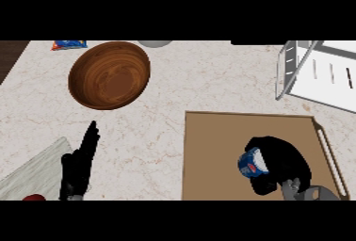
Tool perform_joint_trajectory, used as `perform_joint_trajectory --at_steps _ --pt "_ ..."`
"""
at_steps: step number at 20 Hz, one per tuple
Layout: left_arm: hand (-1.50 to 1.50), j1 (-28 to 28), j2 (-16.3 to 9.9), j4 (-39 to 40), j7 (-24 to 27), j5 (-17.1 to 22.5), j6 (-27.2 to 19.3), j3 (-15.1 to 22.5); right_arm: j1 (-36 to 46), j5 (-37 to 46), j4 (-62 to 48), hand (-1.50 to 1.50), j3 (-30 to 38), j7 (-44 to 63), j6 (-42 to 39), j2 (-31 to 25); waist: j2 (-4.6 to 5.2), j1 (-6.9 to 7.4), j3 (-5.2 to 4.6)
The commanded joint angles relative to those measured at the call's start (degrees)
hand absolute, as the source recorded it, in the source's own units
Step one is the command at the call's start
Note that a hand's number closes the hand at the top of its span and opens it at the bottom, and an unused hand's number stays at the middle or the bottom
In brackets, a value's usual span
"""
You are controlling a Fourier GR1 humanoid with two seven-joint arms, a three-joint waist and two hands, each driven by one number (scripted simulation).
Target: Pick the can from the tray and place it in the tiered basket
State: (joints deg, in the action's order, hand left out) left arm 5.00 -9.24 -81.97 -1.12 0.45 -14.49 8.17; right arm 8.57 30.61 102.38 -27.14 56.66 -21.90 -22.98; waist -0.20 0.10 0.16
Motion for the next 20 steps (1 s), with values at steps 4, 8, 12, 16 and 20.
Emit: perform_joint_trajectory --at_steps 4,8,12,16,20 --pt "0.0 -2.83 -0.31 6.99 2.04 0.68 3.07 -3.52 0.77 6.39 -7.9 1.5 1.48 -8.61 0.41 1.68 0.26 0.01 -0.17" --pt "0.0 -0.49 0.78 2.68 0.62 0.42 2.37 -2.52 1.48 13.03 -6.7 1.5 -1.01 -10.67 1.7 0.76 0.2 0.07 -0.16" --pt "0.0 -3.23 0.28 4.83 -0.02 0.13 3.32 -3.54 3.17 17.19 -7.37 1.5 -1.33 -8.17 6.62 7.18 0.23 -0.03 -0.17" --pt "0.0 1.69 1.26 1.13 0.5 -0.6 0.65 -2.48 -6.2 4.15 -8.5 1.5 17.72 -34.07 8.9 -17.08 0.26 -2.04 0.1" --pt "0.0 3.67 1.67 0.14 1.31 -0.39 0.5 -2.3 -6.51 -2.64 -17.95 1.5 29.68 -46.96 8.89 -25.17 0.34 -2.49 0.3"
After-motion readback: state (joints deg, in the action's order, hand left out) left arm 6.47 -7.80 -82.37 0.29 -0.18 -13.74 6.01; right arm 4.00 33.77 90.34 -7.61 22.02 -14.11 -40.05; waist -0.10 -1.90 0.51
